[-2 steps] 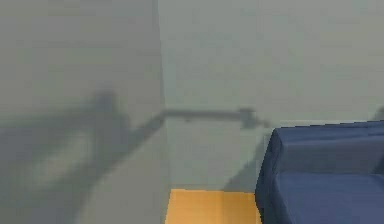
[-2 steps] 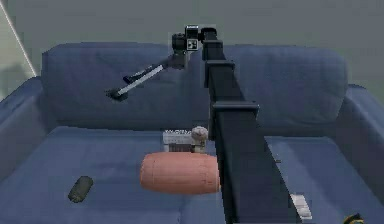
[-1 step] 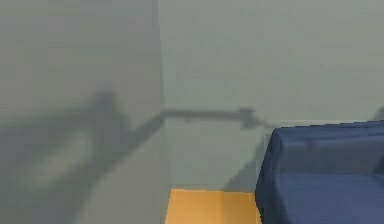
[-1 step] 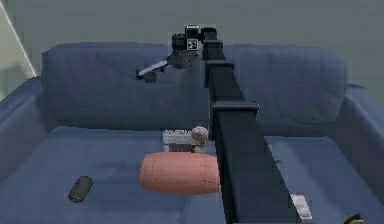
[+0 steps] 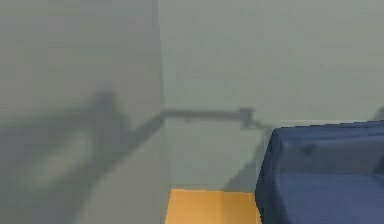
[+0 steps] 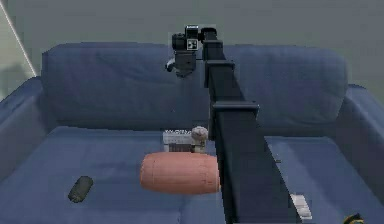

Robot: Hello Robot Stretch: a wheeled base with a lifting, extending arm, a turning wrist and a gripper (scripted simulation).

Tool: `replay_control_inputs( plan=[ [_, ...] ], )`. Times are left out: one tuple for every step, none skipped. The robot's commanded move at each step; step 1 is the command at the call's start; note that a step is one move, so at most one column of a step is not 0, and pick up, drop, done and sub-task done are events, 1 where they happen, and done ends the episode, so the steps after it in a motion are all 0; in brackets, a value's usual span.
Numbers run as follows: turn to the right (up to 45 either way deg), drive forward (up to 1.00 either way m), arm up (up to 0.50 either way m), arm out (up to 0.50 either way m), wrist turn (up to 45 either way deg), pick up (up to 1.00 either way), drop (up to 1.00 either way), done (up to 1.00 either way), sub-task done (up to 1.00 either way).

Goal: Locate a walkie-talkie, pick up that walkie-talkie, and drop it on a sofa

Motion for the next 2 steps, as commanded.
replay_control_inputs(
  plan=[
    [0.0,0.00,-0.24,0.00,0.0,0.00,0.00,0.00,0.00],
    [0.0,0.00,-0.32,0.00,0.0,0.00,0.00,0.00,0.00]
  ],
)
